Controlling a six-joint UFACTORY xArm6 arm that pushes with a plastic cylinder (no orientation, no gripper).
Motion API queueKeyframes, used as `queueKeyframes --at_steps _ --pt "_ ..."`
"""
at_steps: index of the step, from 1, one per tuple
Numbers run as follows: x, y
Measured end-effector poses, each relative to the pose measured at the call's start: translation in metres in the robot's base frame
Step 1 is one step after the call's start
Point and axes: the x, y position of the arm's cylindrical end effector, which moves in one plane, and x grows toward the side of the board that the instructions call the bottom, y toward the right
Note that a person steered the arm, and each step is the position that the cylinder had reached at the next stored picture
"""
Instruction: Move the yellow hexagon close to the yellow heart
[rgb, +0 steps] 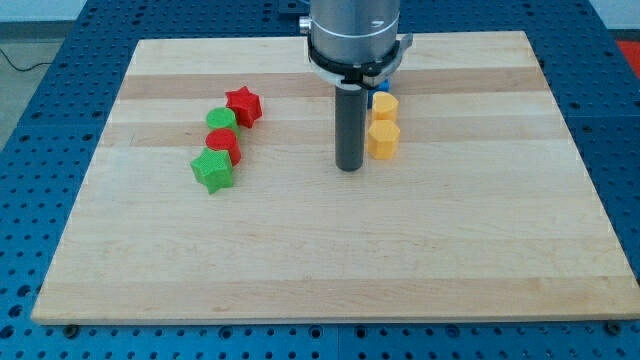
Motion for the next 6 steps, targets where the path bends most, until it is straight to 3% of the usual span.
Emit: queueKeyframes --at_steps 2,4,6 --pt "-0.009 0.003" --pt "0.028 0.037" --pt "0.004 0.045"
